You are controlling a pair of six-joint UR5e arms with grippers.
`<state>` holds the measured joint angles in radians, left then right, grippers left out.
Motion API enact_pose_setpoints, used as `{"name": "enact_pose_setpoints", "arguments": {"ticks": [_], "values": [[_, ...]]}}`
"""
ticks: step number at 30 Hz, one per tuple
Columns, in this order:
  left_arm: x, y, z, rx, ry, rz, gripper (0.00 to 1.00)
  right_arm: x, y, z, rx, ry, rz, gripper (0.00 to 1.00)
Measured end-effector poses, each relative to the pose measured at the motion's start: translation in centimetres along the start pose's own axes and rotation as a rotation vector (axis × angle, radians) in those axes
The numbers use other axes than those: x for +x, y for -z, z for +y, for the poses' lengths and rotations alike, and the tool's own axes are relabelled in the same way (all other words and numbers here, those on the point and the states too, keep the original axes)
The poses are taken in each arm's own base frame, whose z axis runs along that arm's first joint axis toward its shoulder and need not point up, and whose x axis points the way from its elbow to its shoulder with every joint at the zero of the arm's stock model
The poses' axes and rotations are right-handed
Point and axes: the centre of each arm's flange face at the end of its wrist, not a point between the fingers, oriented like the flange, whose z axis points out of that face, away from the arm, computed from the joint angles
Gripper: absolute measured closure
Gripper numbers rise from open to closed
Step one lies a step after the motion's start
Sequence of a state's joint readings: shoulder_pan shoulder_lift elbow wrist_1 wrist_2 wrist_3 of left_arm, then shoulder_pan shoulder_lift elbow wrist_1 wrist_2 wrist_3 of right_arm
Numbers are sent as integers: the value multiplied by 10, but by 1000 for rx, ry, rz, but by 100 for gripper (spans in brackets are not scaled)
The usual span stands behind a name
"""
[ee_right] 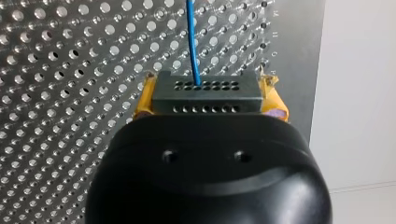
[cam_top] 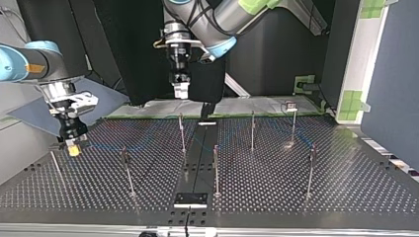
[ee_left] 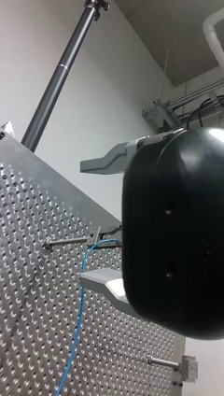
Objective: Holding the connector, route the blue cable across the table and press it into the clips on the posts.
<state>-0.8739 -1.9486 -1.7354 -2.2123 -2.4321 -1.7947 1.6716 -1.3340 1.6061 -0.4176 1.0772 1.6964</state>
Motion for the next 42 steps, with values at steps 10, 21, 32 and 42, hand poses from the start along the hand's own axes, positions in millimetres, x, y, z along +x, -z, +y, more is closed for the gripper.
{"name": "enact_pose_setpoints", "arguments": {"ticks": [10,21,32,42], "values": [[15,20,27,0,0,0,0,-1,0,3,-5,0,-1,100],[26,40,54,0,0,0,0,0,0,5,-8,2,2,100],[38,68,89,-10,-52,44,0,0,1,9,-22,12,3,100],[46,94,123,-22,-116,98,0,1,1,13,-40,18,7,100]]}}
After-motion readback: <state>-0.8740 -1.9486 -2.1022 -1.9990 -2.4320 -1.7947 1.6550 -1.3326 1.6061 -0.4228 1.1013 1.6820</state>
